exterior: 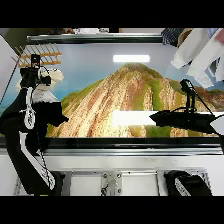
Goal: Fold the clothes and pants, and hang the long-sleeved shirts on hangers.
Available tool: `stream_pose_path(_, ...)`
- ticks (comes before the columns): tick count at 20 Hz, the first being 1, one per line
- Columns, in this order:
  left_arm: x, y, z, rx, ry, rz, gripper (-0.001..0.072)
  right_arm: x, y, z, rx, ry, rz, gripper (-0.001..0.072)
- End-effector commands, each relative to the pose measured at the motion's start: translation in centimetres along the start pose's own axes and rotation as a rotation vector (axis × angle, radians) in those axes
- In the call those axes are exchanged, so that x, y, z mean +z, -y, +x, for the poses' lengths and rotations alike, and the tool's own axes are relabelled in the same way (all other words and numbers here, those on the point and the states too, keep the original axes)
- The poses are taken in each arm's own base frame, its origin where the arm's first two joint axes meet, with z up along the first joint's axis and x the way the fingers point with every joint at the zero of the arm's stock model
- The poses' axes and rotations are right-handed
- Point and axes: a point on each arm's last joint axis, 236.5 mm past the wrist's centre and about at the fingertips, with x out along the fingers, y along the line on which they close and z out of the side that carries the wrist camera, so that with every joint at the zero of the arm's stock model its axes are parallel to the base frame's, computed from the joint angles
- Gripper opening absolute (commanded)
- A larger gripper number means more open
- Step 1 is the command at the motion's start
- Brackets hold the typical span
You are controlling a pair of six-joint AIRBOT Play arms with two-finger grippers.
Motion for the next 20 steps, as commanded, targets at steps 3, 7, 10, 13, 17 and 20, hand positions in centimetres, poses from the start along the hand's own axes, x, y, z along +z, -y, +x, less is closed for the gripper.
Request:
stream_pose_path(3, -1.7, -0.1, 0.7, 0.021, -0.097, 0.005, 0.0012, 0.0, -0.2, 0.0, 0.007, 0.0, 0.003, 0.0011)
stream_pose_path(7, 4.3, -1.1, -6.5, 0.016, 0.077, -0.074, 0.0015, 0.3, -0.3, 0.0, 0.011, 0.011, 0.005, 0.0011)
stream_pose_path(10, 10.9, 1.1, -19.7, -0.037, 0.32, -0.074, 0.0015, 3.3, 1.4, -1.3, -0.08, 0.113, -0.039, 0.0009)
stream_pose_path(13, 14.4, 6.1, -36.7, -0.151, 0.601, 0.012, 0.0015, 7.1, 5.6, -5.6, -0.345, 0.207, -0.119, 0.0009)
stream_pose_path(17, 11.2, 13.1, -53.3, -0.366, 0.818, 0.117, 0.0015, 11.9, 6.7, -12.0, -0.529, 0.365, -0.171, 0.001)
stream_pose_path(20, 5.1, 20.8, -58.2, -0.614, 0.793, 0.227, 0.0016, 13.5, 7.1, -14.4, -0.559, 0.44, -0.141, 0.001)
